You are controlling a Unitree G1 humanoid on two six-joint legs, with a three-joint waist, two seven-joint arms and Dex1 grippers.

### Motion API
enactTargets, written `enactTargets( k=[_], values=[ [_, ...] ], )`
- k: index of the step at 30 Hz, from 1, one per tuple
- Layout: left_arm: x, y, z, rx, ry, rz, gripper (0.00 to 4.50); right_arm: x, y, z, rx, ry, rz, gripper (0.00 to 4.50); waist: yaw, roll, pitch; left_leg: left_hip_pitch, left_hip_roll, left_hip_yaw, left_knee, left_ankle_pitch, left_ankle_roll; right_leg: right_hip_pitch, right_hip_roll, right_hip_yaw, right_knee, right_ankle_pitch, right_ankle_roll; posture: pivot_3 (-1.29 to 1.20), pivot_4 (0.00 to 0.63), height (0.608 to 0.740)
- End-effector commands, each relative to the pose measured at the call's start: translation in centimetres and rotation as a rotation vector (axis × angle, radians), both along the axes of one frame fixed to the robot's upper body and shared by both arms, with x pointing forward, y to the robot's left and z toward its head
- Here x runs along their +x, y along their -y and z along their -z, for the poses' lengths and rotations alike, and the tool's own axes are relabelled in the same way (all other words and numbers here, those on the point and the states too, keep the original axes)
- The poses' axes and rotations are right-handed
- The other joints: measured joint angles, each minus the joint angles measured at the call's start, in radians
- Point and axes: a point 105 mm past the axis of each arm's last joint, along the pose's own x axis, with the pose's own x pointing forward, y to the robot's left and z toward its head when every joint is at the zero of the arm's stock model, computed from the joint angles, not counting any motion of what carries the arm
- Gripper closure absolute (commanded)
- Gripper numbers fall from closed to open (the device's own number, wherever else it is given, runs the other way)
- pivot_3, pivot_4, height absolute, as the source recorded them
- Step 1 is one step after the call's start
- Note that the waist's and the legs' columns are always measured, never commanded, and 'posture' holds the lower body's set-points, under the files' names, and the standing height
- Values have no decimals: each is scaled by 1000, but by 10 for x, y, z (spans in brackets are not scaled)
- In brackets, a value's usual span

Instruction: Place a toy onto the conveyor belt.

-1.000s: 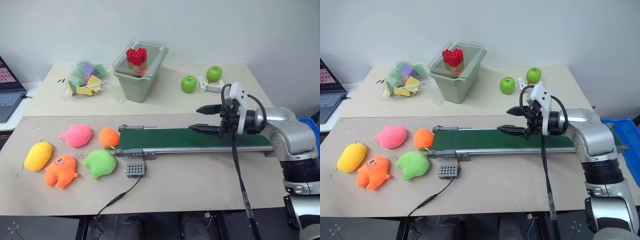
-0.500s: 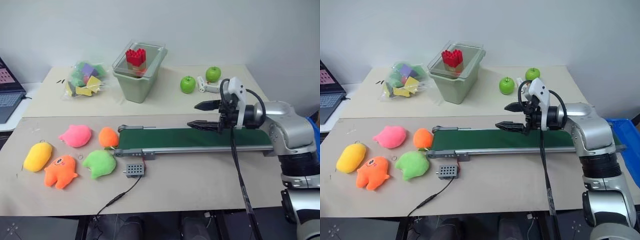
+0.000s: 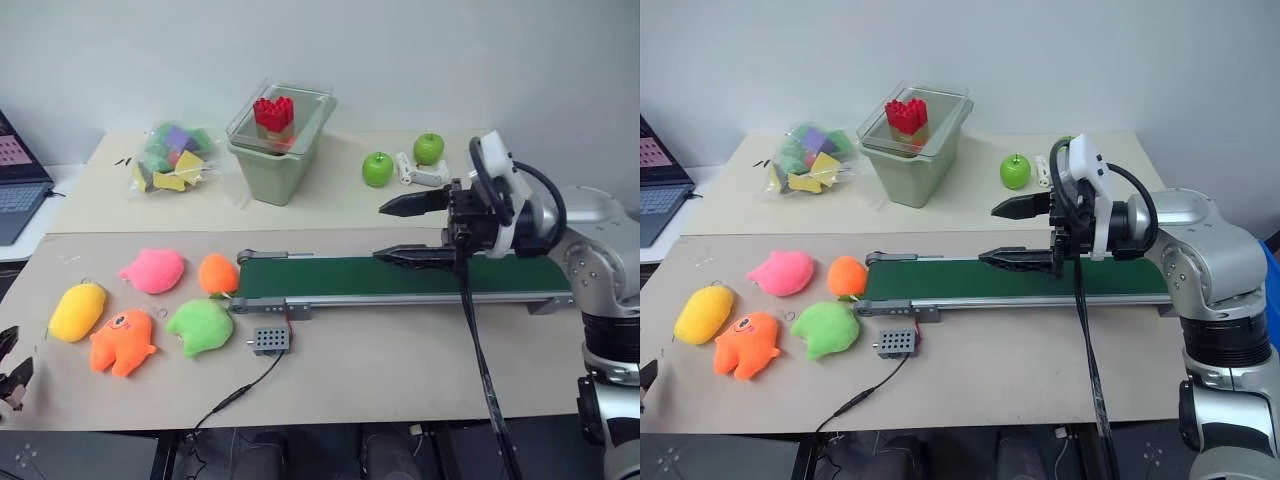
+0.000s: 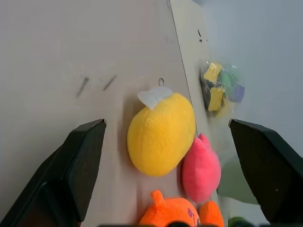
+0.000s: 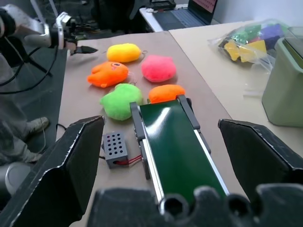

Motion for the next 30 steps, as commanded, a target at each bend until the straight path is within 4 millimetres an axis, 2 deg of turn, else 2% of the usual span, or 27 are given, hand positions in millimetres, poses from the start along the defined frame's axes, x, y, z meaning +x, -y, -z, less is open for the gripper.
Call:
enactTargets(
  k=[1,4,8,19,23,30],
  values=[
    [6,-1,-6,37,1,14,59,-4,1,-13,-11,85,-5,0,-2,0,0,0,0,0,0,0,0,0,0,0,0,0,0,0,150,740],
    [19,5,-10,33,28,41,59,-5,1,-17,-17,95,5,0,-1,0,0,0,0,0,0,0,0,0,0,1,0,0,0,0,150,740],
    [26,8,-11,15,56,37,59,-5,5,-21,-33,108,18,0,1,0,0,0,0,0,0,0,0,0,0,0,0,0,0,0,150,740],
    [23,8,8,-39,34,-30,59,2,14,-28,-63,145,85,0,1,0,0,0,0,0,0,0,0,-1,0,1,0,0,0,0,150,740],
    [22,6,9,-40,34,-44,59,4,16,-29,-65,155,98,0,1,0,0,0,0,0,0,0,0,-1,0,1,0,0,0,0,150,740],
    [37,15,16,-61,32,-45,59,7,19,-38,-88,187,112,0,2,0,0,0,0,0,0,0,0,-1,0,1,0,0,0,0,150,740]
  ],
)
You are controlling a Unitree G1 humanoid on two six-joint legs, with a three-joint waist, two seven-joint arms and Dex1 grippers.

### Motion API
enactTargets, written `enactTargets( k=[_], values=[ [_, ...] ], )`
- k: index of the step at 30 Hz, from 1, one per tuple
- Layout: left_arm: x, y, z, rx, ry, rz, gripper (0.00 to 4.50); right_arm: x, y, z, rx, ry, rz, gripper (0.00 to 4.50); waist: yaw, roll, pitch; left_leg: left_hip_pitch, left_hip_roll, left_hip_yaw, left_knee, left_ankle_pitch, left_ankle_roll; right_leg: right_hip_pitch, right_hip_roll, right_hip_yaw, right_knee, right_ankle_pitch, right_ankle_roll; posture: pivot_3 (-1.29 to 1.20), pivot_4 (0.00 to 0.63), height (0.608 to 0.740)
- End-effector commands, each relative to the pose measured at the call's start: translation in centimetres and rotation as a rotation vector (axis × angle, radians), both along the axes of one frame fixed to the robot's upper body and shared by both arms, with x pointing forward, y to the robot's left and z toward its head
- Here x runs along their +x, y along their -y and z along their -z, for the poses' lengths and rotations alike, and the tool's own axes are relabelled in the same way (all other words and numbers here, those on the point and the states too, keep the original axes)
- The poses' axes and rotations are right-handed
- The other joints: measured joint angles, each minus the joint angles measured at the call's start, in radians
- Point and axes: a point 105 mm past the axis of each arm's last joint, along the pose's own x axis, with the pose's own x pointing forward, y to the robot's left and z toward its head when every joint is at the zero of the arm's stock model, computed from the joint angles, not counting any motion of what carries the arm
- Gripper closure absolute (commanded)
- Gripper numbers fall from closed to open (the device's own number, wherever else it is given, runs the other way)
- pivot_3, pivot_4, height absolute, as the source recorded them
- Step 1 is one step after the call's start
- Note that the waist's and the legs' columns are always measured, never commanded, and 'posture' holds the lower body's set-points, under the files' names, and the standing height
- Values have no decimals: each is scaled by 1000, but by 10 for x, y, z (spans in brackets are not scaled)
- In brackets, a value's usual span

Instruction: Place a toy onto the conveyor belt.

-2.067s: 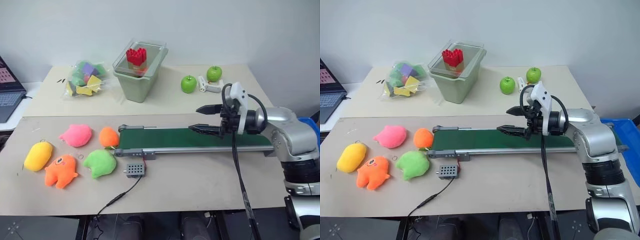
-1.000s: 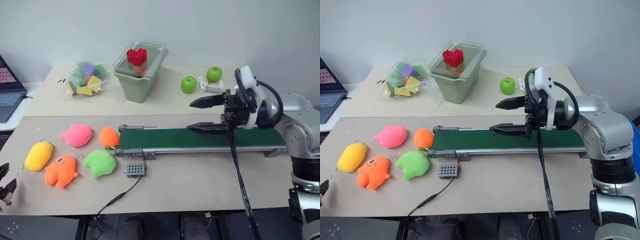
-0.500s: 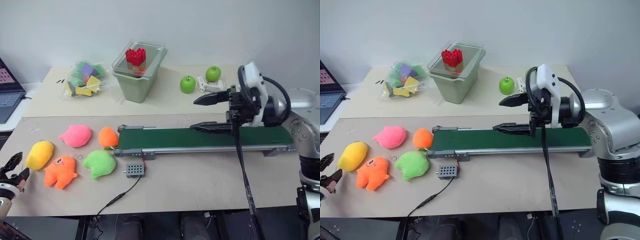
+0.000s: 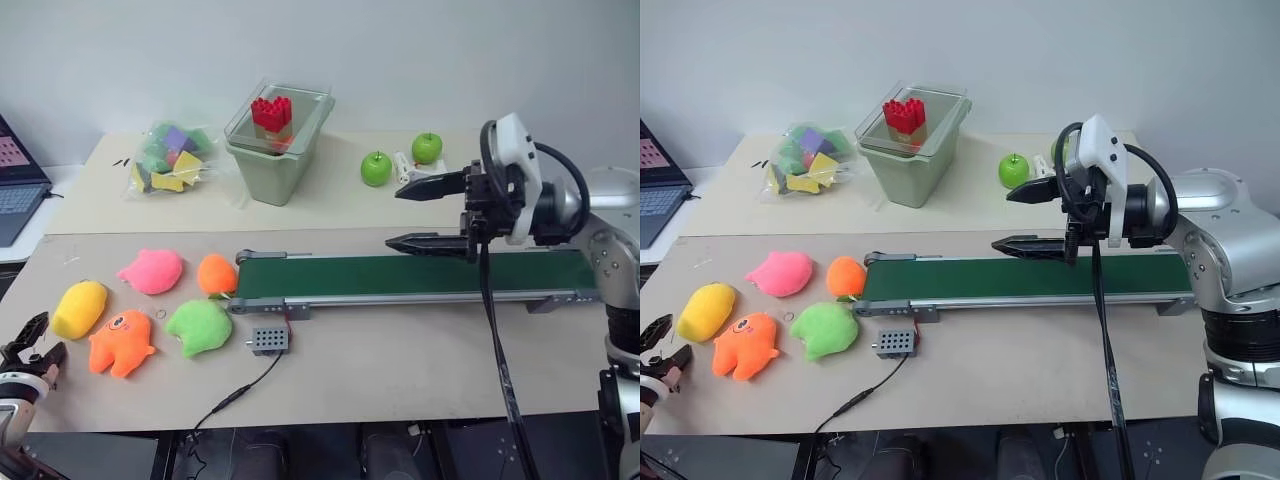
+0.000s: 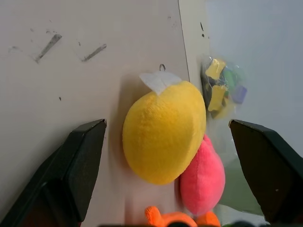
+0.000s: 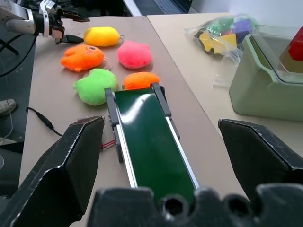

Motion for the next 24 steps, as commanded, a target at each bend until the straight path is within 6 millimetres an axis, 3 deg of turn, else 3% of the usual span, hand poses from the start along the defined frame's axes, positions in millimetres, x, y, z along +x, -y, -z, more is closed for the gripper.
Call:
enactTargets(
  k=[1,11,24],
  values=[
    [9,3,0,1,15,-13,59,-3,3,-24,-18,99,3,0,1,0,0,0,0,0,0,0,0,0,0,0,0,0,0,0,150,740],
    [25,22,16,-17,-4,26,59,-7,5,-37,-46,128,12,0,26,2,0,0,-1,2,0,0,0,1,-1,-1,0,0,0,0,150,740],
    [46,32,4,-1,9,76,59,-8,6,-37,-45,132,31,0,40,2,0,0,-2,1,1,0,-1,2,-1,-3,0,0,1,0,150,740]
  ],
)
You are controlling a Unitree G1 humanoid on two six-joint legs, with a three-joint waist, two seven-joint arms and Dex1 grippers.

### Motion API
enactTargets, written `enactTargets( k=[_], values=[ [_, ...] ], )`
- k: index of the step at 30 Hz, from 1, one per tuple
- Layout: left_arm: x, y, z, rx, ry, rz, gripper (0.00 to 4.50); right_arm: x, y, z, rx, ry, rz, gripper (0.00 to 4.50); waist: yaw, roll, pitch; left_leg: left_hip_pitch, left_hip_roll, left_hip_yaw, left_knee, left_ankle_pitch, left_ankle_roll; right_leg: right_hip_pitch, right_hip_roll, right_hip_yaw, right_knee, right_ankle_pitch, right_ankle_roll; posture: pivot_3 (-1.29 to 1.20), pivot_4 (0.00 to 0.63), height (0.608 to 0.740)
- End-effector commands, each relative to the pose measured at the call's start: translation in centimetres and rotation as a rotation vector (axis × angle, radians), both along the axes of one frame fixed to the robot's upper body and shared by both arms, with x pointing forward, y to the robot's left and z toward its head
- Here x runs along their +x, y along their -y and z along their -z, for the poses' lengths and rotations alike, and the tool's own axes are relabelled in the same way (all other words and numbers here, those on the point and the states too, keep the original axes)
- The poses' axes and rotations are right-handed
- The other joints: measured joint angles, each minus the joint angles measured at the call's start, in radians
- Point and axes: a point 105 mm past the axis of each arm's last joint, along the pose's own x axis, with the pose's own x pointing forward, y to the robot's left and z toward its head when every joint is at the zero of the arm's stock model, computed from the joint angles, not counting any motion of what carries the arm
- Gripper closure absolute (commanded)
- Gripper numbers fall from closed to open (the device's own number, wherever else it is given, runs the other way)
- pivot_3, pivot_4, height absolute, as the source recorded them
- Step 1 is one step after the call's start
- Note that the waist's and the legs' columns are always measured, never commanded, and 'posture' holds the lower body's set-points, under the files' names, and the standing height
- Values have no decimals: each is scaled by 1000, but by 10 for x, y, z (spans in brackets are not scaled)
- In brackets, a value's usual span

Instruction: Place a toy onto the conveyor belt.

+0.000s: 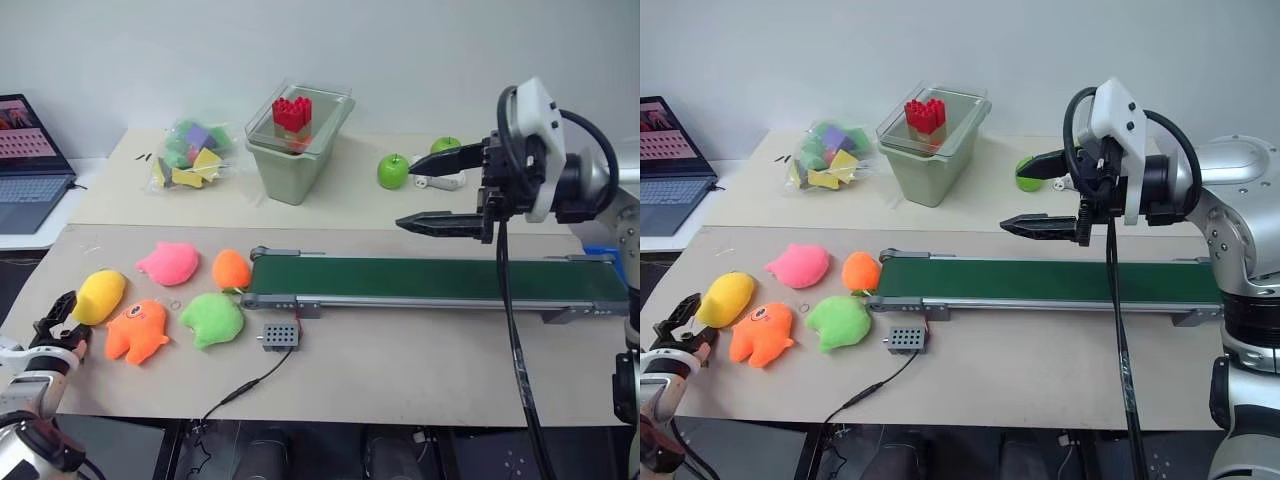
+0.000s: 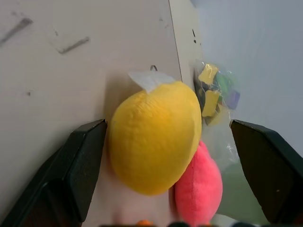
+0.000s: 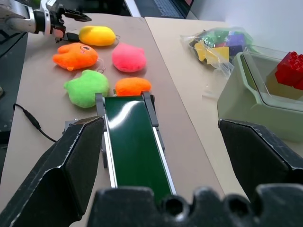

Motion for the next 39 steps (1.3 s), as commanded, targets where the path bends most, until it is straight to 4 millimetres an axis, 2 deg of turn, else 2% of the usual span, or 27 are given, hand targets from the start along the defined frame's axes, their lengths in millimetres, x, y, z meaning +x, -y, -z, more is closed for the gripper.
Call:
enactTargets(
  k=[1,8,11,16,21,23,29,30,31,33,35,37,39],
  values=[
    [5,8,5,-15,-24,31,59,-7,2,-13,5,56,3,0,-2,0,0,0,0,0,0,0,0,0,0,0,0,0,0,0,150,740],
    [4,8,8,-23,-34,21,59,-8,2,-14,6,60,7,0,-4,0,0,0,0,0,0,0,0,0,0,0,0,0,0,0,150,740],
    [3,7,9,-24,-40,16,745,-7,2,-14,6,63,9,0,-5,0,0,0,0,0,0,0,0,0,0,0,0,0,0,0,150,740],
    [2,6,7,-26,5,-1,2852,-7,2,-15,4,66,9,0,-15,0,0,-1,0,0,0,0,0,-1,0,0,0,0,0,0,150,740],
    [4,6,-5,-8,83,16,4453,-5,1,-14,6,65,5,0,-17,0,0,0,0,0,0,0,0,-1,0,0,0,0,0,0,150,740],
    [6,5,-12,9,115,21,4453,-5,0,-13,7,65,4,0,-17,0,0,0,0,0,0,0,0,-1,0,0,0,0,0,0,150,740],
    [8,-11,-66,189,247,46,4453,-3,2,-7,13,52,8,0,-20,-2,1,-1,0,0,0,0,0,-1,0,0,0,0,0,0,150,740],
    [8,-13,-76,234,265,57,4453,-3,3,-6,14,48,10,0,-21,-2,1,-2,0,0,0,0,0,-2,1,0,0,0,0,0,150,740],
    [9,-14,-96,275,337,61,4453,-2,4,-5,16,44,15,0,-23,-2,1,-2,0,0,0,0,0,-2,0,0,0,0,0,0,150,740],
    [16,-1,-121,405,389,144,4453,-1,6,-1,18,34,22,0,-24,-2,1,-3,1,0,0,0,0,-2,0,0,-1,0,0,0,150,740],
    [28,26,-141,522,425,263,4453,1,6,4,19,26,24,0,-19,-2,1,-4,1,-1,1,0,0,-3,0,0,-1,0,0,0,150,740],
    [37,61,-156,734,413,398,4453,3,6,6,36,19,24,0,-16,-2,1,-5,1,-1,1,0,0,-3,0,0,-1,0,1,0,150,740],
    [44,98,-162,970,361,560,4453,4,5,8,46,13,23,0,-16,-2,1,-5,1,-1,1,0,-1,-2,0,1,-1,1,1,0,150,740]
  ],
)
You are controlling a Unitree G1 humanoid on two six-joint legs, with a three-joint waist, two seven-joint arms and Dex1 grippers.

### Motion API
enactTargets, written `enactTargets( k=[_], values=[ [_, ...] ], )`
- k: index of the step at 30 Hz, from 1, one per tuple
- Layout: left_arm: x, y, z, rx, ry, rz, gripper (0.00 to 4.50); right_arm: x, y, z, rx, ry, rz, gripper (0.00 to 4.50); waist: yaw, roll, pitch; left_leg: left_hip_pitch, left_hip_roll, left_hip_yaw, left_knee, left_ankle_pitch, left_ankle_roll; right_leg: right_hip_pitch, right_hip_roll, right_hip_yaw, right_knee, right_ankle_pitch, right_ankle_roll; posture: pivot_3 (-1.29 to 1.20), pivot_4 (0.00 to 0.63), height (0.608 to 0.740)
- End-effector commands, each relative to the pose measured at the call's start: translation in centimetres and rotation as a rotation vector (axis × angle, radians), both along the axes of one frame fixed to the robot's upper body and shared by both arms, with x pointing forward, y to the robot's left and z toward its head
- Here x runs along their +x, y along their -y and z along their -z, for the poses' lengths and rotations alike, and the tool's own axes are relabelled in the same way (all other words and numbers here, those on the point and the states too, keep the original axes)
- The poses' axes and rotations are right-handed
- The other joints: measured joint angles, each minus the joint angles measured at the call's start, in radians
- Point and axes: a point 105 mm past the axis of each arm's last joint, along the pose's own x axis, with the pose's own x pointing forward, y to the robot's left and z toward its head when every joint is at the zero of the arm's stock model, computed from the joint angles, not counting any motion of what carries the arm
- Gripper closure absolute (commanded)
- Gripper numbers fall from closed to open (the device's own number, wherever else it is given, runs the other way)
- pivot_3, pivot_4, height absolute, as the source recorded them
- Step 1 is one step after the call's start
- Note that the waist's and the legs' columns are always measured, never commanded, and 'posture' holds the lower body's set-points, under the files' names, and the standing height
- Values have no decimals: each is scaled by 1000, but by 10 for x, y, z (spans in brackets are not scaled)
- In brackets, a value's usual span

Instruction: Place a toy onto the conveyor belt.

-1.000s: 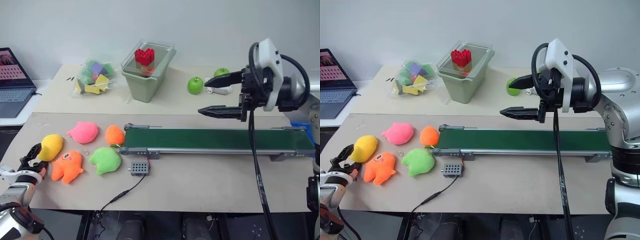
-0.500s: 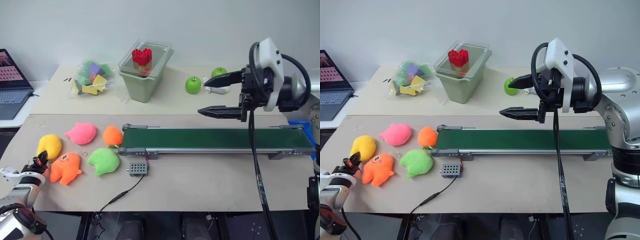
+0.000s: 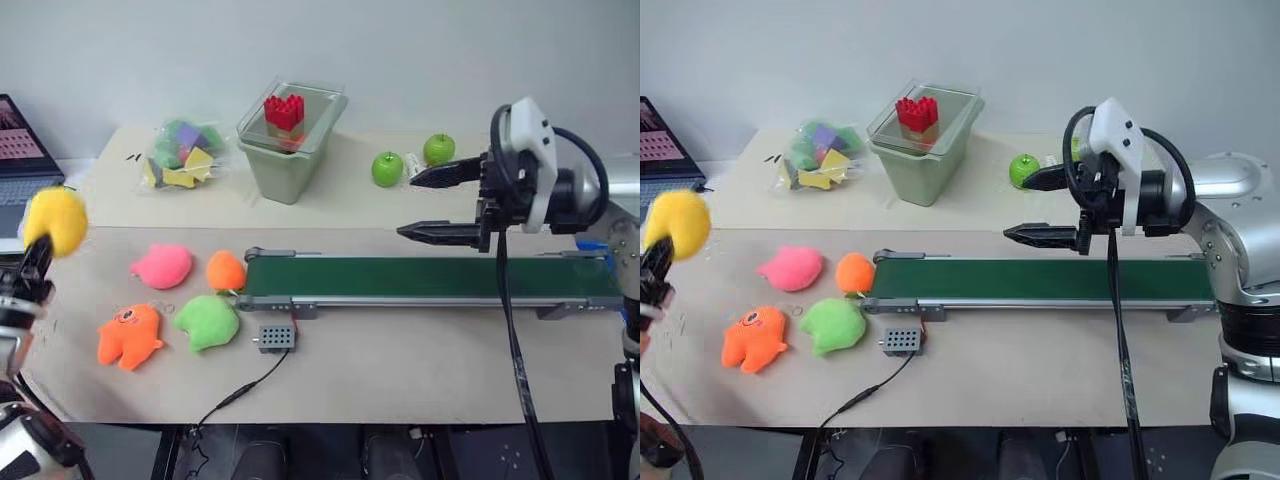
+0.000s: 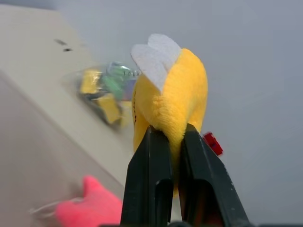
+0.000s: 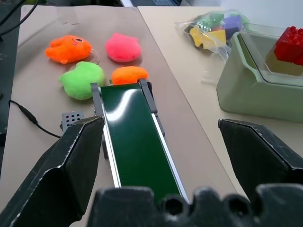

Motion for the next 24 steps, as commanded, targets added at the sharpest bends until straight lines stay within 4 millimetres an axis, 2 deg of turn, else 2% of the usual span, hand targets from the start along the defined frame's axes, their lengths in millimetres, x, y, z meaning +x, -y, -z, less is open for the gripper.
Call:
enactTargets(
  k=[1,5,7,9,10,13,17,19,21,24],
  values=[
    [9,59,-17,439,-31,156,4453,0,1,-8,26,53,0,0,-2,0,0,0,0,0,0,0,0,0,0,0,0,0,0,0,150,740],
    [22,104,-30,779,-1,231,4453,5,3,-3,35,59,12,0,-7,0,0,0,0,1,0,0,0,-1,1,1,-1,0,0,0,150,740],
    [32,129,-30,1035,14,245,4453,7,3,-1,46,64,20,0,-6,0,0,-1,0,2,-1,0,1,-1,1,1,-1,0,0,0,150,740],
    [38,140,-32,1143,31,236,4453,8,3,0,52,67,21,0,-3,0,1,-1,0,2,0,0,1,-1,1,1,-2,0,0,0,150,740],
    [40,147,-36,1206,73,219,4453,8,2,1,55,68,22,0,-4,0,1,-1,0,3,0,0,1,-1,1,1,-2,0,0,0,150,740],
    [48,175,-41,1706,240,113,4453,9,6,4,70,80,47,0,-6,0,1,-1,0,3,0,-1,2,-1,1,1,-1,0,1,0,150,740],
    [50,200,-41,2105,512,-3,4453,9,9,7,84,87,69,0,-3,0,1,-2,0,4,0,-1,1,0,1,1,-2,1,1,0,150,740],
    [48,214,-36,2215,683,-7,4453,8,9,8,93,87,78,0,-3,0,1,-3,0,4,0,-1,2,-1,1,1,-3,1,1,0,150,740],
    [45,227,-36,2205,817,-25,4453,9,10,9,96,90,86,0,-2,0,1,-3,0,5,0,-1,2,-1,1,1,-3,1,1,0,150,740],
    [32,235,-19,2206,963,51,4453,9,11,9,102,98,101,0,-2,0,1,-3,0,5,0,-1,3,-1,1,1,-4,1,2,0,150,740]
  ],
)
